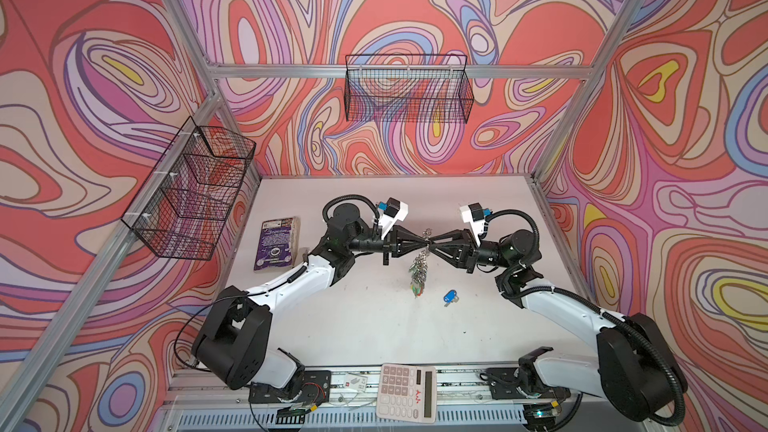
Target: Put the keys on the keyring
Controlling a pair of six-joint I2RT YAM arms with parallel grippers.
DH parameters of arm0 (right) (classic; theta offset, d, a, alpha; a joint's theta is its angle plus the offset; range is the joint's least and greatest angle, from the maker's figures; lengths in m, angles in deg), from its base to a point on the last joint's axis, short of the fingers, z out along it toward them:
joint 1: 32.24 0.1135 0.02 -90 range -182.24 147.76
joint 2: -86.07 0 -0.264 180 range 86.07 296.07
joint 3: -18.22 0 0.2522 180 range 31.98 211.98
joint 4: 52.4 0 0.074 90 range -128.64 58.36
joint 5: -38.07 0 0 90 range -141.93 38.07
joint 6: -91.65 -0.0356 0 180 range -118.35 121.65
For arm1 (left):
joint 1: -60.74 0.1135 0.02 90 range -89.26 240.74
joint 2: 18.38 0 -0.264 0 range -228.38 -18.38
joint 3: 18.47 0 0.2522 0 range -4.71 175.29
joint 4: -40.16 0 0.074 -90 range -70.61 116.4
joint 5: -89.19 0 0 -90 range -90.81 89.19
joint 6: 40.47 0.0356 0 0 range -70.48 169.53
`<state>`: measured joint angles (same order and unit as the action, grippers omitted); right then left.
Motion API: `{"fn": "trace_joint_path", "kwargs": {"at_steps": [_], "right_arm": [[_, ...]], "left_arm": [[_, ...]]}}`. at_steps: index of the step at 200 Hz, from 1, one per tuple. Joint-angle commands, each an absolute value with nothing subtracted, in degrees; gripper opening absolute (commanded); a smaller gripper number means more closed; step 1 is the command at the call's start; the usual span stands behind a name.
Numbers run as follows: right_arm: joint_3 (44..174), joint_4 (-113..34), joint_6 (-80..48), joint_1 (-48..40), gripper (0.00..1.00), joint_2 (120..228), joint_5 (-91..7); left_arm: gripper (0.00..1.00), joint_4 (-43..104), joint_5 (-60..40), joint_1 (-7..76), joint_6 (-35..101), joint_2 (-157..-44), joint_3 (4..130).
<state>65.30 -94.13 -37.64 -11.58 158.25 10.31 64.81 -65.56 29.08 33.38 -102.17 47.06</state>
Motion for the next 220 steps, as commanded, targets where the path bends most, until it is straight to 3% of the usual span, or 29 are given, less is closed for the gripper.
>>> {"fn": "trace_joint_path", "kwargs": {"at_steps": [1, 45, 71, 106, 130, 148, 220], "right_arm": [[66.52, -93.31, -36.42, -10.49, 0.25, 159.36, 10.21], [66.26, -92.58, -35.58, -9.97, 0.15, 159.45, 9.59], [66.42, -91.78, -34.96, -9.62, 0.0, 159.47, 9.5], [66.57, -89.53, -33.11, -9.37, 0.0, 157.69, 8.25], [67.33, -78.26, -24.89, -9.0, 0.0, 153.84, 2.77], [68.53, -71.54, -19.78, -8.09, 0.0, 151.47, -1.42], [63.97, -79.57, -14.18, -7.94, 0.0, 148.61, -4.3]], "left_arm": [[0.0, 71.98, -66.73, 29.01, 31.26, -102.66, 48.99], [0.0, 71.53, -66.85, 29.01, 31.23, -102.83, 49.01], [0.0, 71.22, -66.88, 29.01, 31.2, -102.93, 49.21], [0.0, 66.65, -65.8, 29.01, 32.72, -102.05, 49.67], [0.0, 57.87, -64.0, 29.01, 37.37, -99.7, 49.74], [0.06, 51.29, -62.74, 29.1, 41.04, -97.83, 49.65], [0.18, 42.12, -62.51, 30.23, 45.29, -96.96, 51.41]]}}
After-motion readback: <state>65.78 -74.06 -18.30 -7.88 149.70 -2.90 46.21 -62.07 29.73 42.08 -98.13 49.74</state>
